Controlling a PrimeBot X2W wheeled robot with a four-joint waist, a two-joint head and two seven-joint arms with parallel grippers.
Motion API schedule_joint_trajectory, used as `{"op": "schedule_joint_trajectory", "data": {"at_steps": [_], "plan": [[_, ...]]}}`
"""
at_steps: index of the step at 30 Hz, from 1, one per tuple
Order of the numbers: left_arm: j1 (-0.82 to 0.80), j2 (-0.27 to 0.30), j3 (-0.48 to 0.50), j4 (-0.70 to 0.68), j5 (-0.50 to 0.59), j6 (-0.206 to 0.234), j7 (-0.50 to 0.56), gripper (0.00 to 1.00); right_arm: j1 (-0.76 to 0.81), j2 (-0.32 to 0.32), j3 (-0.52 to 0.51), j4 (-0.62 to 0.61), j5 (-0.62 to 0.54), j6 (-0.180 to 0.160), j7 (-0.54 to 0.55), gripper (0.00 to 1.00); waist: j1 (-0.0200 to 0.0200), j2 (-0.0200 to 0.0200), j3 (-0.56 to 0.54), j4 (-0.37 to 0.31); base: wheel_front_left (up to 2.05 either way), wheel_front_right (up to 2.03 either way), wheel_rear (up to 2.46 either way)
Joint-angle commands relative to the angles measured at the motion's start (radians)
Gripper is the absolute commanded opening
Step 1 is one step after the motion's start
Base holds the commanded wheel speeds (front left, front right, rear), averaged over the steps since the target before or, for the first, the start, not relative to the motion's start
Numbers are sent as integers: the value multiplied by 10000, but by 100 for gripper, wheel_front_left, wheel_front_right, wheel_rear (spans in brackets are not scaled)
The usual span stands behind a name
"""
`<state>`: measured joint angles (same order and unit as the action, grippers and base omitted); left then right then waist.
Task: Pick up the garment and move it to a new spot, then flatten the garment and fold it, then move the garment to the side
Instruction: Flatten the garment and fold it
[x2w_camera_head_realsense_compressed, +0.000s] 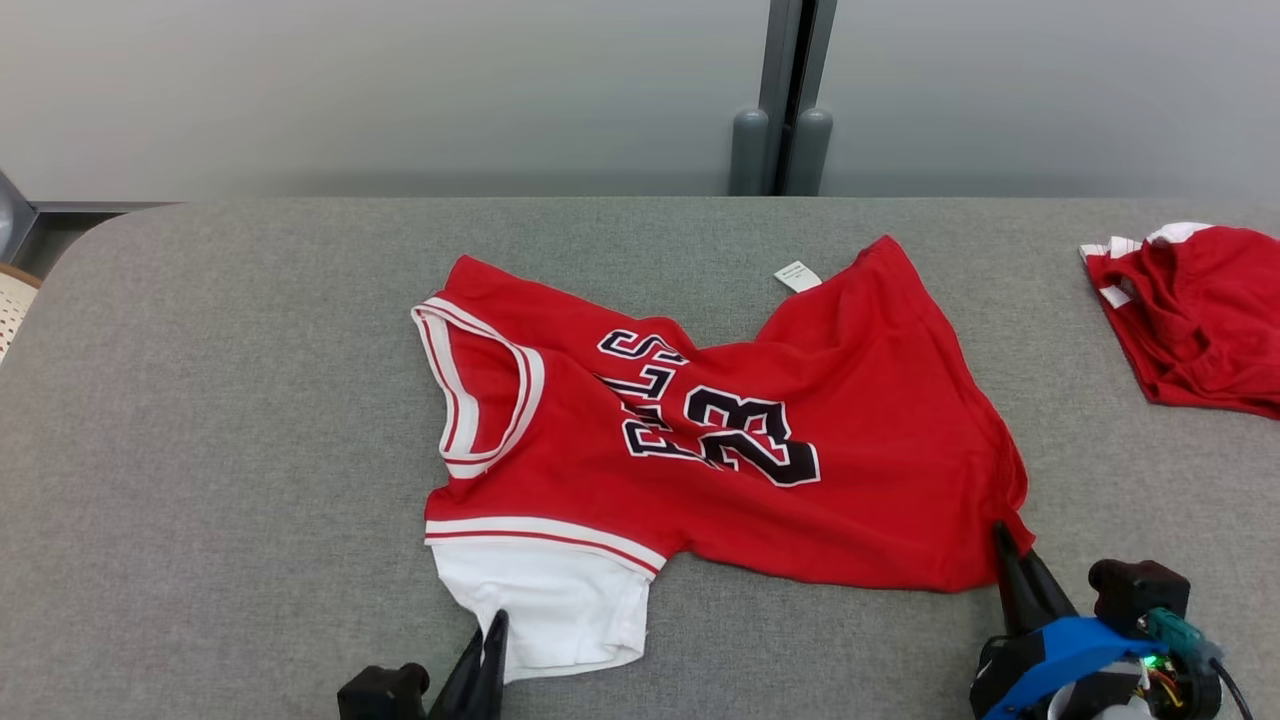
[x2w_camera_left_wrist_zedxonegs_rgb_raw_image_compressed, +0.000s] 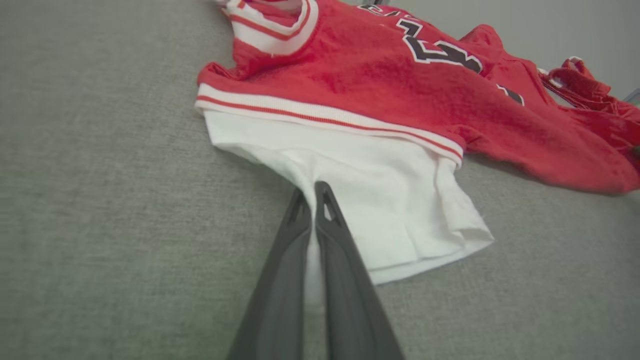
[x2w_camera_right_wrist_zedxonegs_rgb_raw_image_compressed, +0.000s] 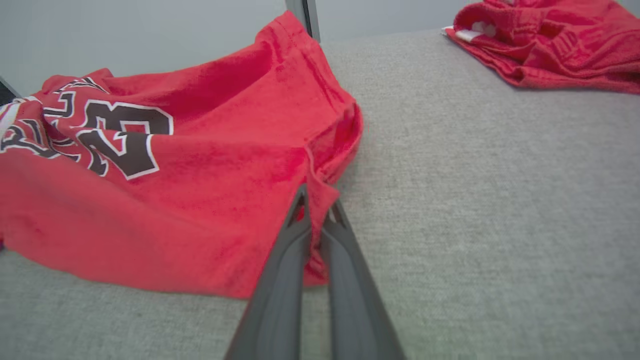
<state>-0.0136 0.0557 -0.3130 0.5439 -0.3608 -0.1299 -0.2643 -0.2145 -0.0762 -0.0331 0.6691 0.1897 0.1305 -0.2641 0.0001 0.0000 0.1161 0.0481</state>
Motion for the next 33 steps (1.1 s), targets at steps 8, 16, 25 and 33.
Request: {"op": "schedule_joint_trajectory", "data": {"at_steps": [8, 16, 25, 33], "plan": [[-216, 285, 543, -1927, 236, -6, 2, 0, 1650, 157, 340, -2928, 692, 5, -1, 0, -1, 0, -202, -173, 0, 0, 0], [-1958, 929, 668, -2904, 222, -7, 255, 0, 394, -146, 1090, -4507, 852, 5, 74, 0, -1, 0, 239, -394, 0, 0, 0], [-5920, 1725, 690, -2804, -679, -7, 1307, 0, -3338, -669, 1397, -4264, 1267, 5, 609, 0, -1, 0, 1661, -613, 0, 0, 0], [-10558, 2303, 582, -1202, -1506, -7, 1825, 0, -8273, -924, 1489, -2108, 1840, 5, 1037, 0, -1, 0, 3454, -824, 0, 0, 0]]}}
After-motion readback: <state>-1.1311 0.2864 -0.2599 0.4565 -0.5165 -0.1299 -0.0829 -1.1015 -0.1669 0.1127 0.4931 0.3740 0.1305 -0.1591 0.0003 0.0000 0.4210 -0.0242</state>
